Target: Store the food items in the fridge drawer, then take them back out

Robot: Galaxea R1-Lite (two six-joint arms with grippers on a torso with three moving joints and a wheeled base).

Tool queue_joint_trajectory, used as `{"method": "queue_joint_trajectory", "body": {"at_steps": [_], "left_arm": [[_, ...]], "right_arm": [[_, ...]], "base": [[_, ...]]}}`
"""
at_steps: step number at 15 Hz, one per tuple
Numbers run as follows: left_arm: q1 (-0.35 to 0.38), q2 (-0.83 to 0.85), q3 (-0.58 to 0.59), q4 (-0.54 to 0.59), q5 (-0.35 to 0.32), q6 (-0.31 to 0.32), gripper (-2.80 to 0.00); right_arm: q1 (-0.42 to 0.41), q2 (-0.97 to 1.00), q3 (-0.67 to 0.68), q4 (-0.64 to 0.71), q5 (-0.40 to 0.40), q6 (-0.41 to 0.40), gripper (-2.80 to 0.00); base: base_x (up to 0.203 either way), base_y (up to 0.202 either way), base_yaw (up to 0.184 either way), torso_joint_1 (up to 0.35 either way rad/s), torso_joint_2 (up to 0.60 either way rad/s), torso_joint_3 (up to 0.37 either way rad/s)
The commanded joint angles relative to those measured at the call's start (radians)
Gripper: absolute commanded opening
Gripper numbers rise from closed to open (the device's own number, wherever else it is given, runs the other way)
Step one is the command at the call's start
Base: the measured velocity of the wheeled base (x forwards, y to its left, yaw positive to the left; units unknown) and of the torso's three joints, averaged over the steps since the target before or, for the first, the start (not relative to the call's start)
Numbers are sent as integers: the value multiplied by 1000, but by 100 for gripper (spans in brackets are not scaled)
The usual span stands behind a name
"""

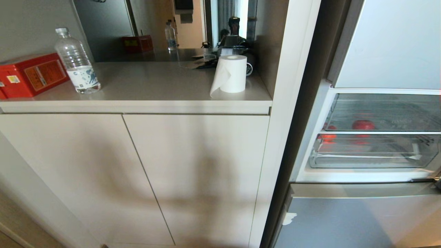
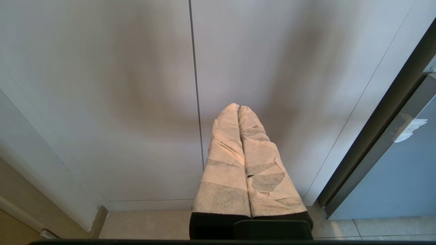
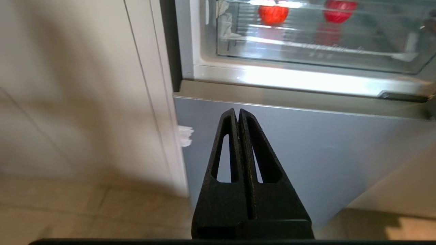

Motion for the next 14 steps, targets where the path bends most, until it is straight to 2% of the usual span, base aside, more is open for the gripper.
{"method": "queue_joint_trajectory", "body": {"at_steps": [1,3,5,10,11,14], "left_arm": [[0,1,0,0,0,0,-280],[0,1,0,0,0,0,-280],[0,1,0,0,0,0,-280],[0,1,0,0,0,0,-280],[0,1,0,0,0,0,-280],[0,1,0,0,0,0,-280]], "right_arm": [[2,278,-89,-11,12,31,-280],[4,527,-170,-63,42,87,-280],[6,771,-215,-179,63,123,-280],[7,1267,-255,-596,75,160,-280],[7,1332,-256,-681,71,163,0],[8,1450,-255,-918,70,159,0]], "base": [[0,0,0,0,0,0],[0,0,0,0,0,0],[0,0,0,0,0,0],[0,0,0,0,0,0],[0,0,0,0,0,0],[0,0,0,0,0,0]]}}
